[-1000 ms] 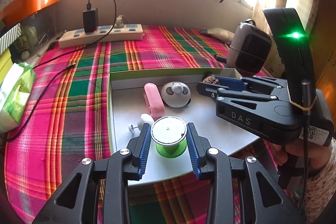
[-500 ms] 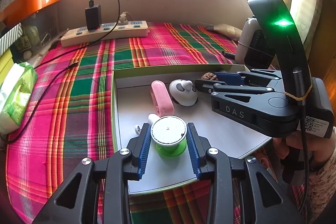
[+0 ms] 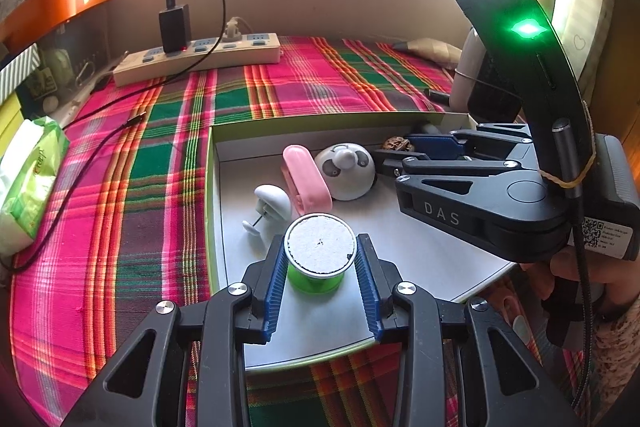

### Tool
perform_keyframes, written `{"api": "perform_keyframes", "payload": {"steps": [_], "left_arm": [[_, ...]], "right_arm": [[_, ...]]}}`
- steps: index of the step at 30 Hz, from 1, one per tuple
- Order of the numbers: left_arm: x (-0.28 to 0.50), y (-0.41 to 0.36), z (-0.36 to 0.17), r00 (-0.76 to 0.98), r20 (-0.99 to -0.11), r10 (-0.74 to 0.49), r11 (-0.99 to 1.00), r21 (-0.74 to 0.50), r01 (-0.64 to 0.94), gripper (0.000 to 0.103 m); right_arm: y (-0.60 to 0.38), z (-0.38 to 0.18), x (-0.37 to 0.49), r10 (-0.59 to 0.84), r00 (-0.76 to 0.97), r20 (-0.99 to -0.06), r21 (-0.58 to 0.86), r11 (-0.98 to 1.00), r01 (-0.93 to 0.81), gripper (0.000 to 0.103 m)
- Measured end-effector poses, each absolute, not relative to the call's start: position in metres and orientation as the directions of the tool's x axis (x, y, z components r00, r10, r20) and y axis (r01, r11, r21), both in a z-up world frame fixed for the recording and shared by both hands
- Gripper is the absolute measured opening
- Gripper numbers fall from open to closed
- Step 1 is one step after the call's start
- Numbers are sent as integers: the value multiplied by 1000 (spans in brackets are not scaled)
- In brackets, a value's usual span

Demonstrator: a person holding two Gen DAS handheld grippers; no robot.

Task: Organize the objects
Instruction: 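Carry the walnut with the right tool while the left tool carries the spool into the box, then open the right tool on the walnut while the left tool releases the spool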

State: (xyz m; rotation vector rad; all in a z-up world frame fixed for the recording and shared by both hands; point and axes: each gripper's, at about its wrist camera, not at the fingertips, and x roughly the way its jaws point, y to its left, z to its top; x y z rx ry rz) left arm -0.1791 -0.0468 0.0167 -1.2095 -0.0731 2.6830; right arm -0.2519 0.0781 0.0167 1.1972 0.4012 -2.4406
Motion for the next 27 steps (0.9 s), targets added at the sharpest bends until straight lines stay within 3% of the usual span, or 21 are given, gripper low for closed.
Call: {"api": "perform_keyframes", "payload": {"steps": [17, 20, 27], "left_arm": [[-178, -46, 16, -644, -741, 187, -982, -115, -153, 32], [-177, -46, 17, -648, -740, 179, -983, -107, -149, 33], [-174, -48, 20, -652, -739, 173, -984, -108, -139, 37]], "right_arm": [[77, 17, -249, -203, -565, -800, -92, -889, 448, 33], [78, 18, -248, -209, -565, -798, -85, -889, 449, 39], [79, 21, -244, -214, -573, -791, -81, -892, 445, 40]]}}
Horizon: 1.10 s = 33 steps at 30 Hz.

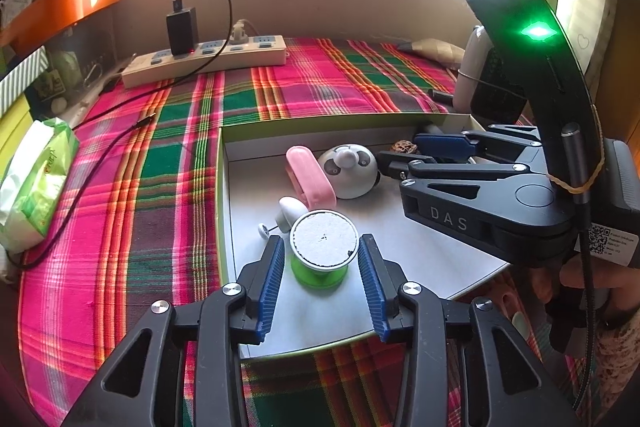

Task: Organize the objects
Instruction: 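Open the right tool on the walnut while the left tool releases the spool, then lift both tools out of the box toward the remaining items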

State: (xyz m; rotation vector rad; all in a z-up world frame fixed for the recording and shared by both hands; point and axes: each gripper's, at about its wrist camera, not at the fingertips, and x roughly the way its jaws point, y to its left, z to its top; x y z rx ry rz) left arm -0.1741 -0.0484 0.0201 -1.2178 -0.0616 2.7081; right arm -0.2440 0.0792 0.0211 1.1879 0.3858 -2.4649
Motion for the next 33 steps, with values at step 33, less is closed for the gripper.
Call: {"api": "perform_keyframes", "payload": {"steps": [33], "left_arm": [[-126, -48, 47, -706, -691, 159, -987, -92, -132, 37]], "right_arm": [[105, 53, -174, -280, -642, -714, 6, -919, 395, 46]]}}
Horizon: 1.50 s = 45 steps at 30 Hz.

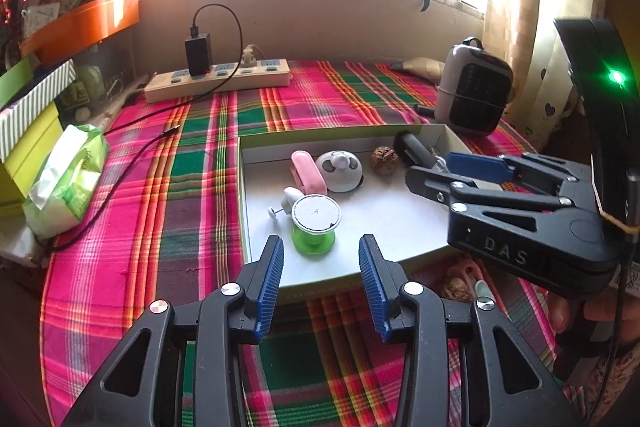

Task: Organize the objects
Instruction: 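Lift both tools out of the box toward the remaining items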

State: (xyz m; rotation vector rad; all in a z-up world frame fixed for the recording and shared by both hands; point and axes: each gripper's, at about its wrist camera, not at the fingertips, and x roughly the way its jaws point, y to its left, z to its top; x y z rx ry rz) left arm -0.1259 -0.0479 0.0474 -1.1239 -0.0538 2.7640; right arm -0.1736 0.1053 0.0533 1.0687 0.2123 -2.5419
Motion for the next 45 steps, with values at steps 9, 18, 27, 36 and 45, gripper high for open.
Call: {"api": "perform_keyframes", "payload": {"steps": [9, 18, 27, 36, 45], "left_arm": [[-107, -46, 47, -713, -677, 180, -983, -114, -141, 38], [-94, -39, 37, -694, -687, 215, -977, -144, -159, 37], [-94, -33, 29, -671, -703, 236, -972, -164, -171, 38], [-94, -32, 27, -665, -708, 238, -971, -167, -169, 38], [-96, -32, 25, -659, -713, 239, -971, -172, -166, 38]], "right_arm": [[126, 55, -145, -262, -667, -697, 7, -933, 359, 46], [151, 41, -117, -259, -656, -709, 35, -942, 334, 46], [153, 30, -99, -297, -627, -720, 48, -923, 383, 46], [144, 18, -102, -309, -599, -739, 52, -912, 407, 46], [147, 18, -105, -287, -606, -742, 36, -920, 391, 46]]}}
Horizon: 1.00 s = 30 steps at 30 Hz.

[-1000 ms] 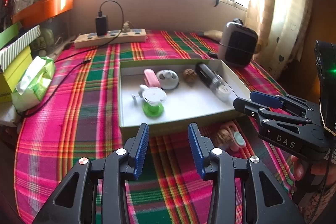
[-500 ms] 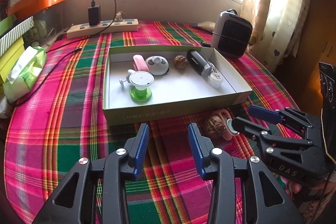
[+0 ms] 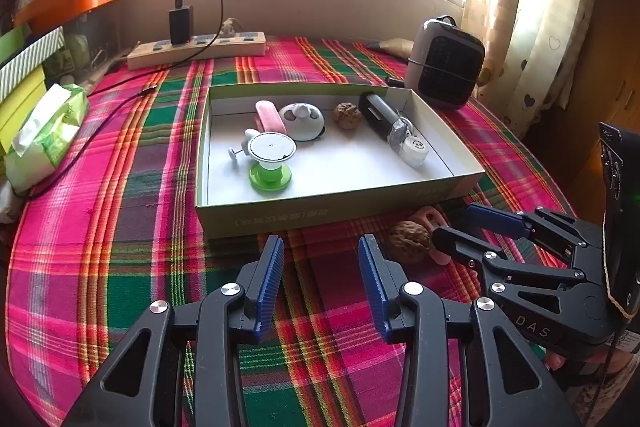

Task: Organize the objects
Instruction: 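Lift both tools out of the box toward the remaining items, then close the right tool on the pink-and-teal holder while the left tool approaches the second walnut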

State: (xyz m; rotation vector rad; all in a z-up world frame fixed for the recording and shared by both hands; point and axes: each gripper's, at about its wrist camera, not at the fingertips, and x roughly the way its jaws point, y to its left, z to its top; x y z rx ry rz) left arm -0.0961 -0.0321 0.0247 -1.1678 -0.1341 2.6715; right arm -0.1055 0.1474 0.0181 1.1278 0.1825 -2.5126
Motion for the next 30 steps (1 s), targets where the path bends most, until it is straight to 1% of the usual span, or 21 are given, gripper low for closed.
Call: {"api": "perform_keyframes", "payload": {"steps": [5, 7, 16, 17, 18, 24, 26, 27, 30], "left_arm": [[-97, -32, 25, -657, -715, 239, -971, -173, -165, 38], [-97, -32, 25, -657, -715, 238, -971, -173, -164, 38], [-100, -30, 21, -643, -724, 249, -968, -184, -168, 38], [-101, -29, 21, -641, -726, 251, -968, -184, -170, 38], [-101, -28, 20, -638, -728, 251, -968, -184, -171, 38], [-104, -24, 19, -625, -731, 273, -962, -198, -188, 38], [-105, -22, 19, -621, -733, 277, -961, -200, -192, 38], [-105, -21, 19, -620, -733, 279, -960, -201, -195, 38], [-106, -17, 19, -613, -735, 291, -956, -206, -207, 38]], "right_arm": [[141, 16, -107, -295, -594, -748, 29, -909, 416, 46], [138, 13, -110, -276, -595, -755, 10, -912, 410, 46], [139, 6, -116, -264, -571, -777, 16, -916, 401, 45], [140, 6, -116, -265, -572, -776, 16, -915, 402, 44], [140, 6, -116, -265, -571, -777, 15, -915, 404, 40], [142, 6, -116, -260, -574, -777, 5, -913, 407, 27], [144, 6, -116, -264, -573, -776, 10, -913, 407, 24], [144, 6, -116, -262, -574, -775, 10, -914, 405, 20], [148, 6, -117, -257, -577, -775, 11, -919, 395, 19]]}}
